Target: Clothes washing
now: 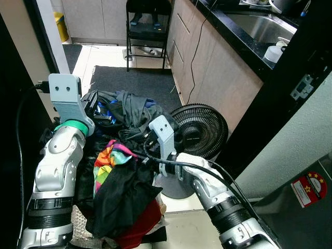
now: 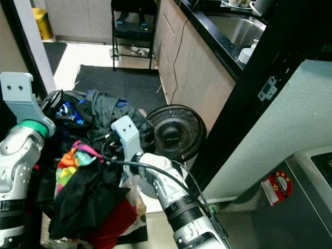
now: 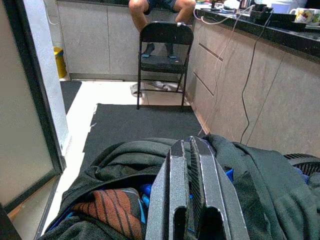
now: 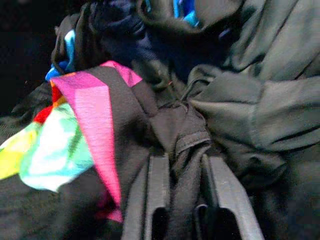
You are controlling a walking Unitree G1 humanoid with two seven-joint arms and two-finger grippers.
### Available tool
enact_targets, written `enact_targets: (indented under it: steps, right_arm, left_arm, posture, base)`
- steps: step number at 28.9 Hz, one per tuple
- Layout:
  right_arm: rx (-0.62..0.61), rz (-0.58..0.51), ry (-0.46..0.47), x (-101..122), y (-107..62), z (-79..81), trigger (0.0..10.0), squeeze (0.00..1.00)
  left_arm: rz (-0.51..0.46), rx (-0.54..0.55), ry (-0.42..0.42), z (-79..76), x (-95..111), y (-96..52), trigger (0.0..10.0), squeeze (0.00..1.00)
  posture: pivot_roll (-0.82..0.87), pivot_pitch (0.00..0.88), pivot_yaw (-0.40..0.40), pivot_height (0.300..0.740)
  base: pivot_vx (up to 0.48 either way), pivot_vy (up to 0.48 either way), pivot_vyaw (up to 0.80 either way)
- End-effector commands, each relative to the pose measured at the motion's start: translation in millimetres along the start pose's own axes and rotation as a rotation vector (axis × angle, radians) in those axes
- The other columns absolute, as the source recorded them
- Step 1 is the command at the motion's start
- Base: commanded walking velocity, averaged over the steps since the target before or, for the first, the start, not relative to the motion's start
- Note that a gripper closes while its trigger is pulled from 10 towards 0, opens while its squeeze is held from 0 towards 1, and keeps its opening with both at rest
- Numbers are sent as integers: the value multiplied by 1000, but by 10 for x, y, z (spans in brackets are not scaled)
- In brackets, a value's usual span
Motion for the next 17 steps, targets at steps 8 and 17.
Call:
enact_targets:
  steps: [8, 17]
  right_arm:
    - [-57, -57, -4, 120, -52, -130, 0, 0]
    - [-162, -277, -169, 700, -198, -244, 5804, 0]
  left_arm:
    - [18, -7, -3, -7, -27, 1, 10000, 0]
    - [15, -10, -3, -17, -13, 10, 10000, 0]
  posture:
    - [79, 12, -23, 740]
    - [75, 9, -13, 740]
  base:
    - [0, 0, 0]
    - [0, 0, 0]
Point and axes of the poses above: a point about 5 cm out from each wrist's last joint towards the gripper, its own y axis pointing out of the wrist towards the gripper, its own x axis along the axis of the wrist's last joint, z = x × y, the point moved 2 cm from there along y, pointing out of the wrist towards the gripper, and after that the axes turned 7 degrees about y, right-handed, at the moved point
